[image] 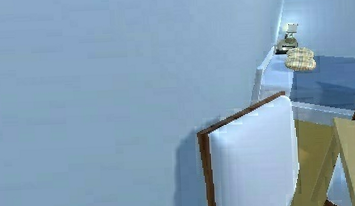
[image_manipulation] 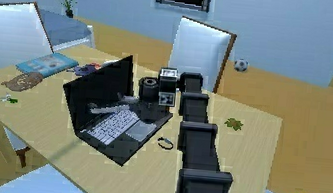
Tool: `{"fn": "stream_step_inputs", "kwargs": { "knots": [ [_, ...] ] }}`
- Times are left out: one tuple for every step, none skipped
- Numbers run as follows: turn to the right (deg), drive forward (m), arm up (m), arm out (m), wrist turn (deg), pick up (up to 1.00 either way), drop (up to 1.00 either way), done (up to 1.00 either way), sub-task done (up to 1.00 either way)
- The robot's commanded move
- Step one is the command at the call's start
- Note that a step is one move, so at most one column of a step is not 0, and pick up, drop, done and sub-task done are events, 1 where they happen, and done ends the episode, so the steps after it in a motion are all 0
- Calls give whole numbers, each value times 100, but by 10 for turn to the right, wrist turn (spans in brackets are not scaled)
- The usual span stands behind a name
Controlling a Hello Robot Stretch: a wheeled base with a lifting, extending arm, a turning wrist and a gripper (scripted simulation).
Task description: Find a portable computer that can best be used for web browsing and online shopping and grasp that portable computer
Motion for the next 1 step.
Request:
{"fn": "stream_step_inputs", "kwargs": {
  "knots": [
    [0, 0, 0, 0, 60, 0, 0, 0, 0]
  ]
}}
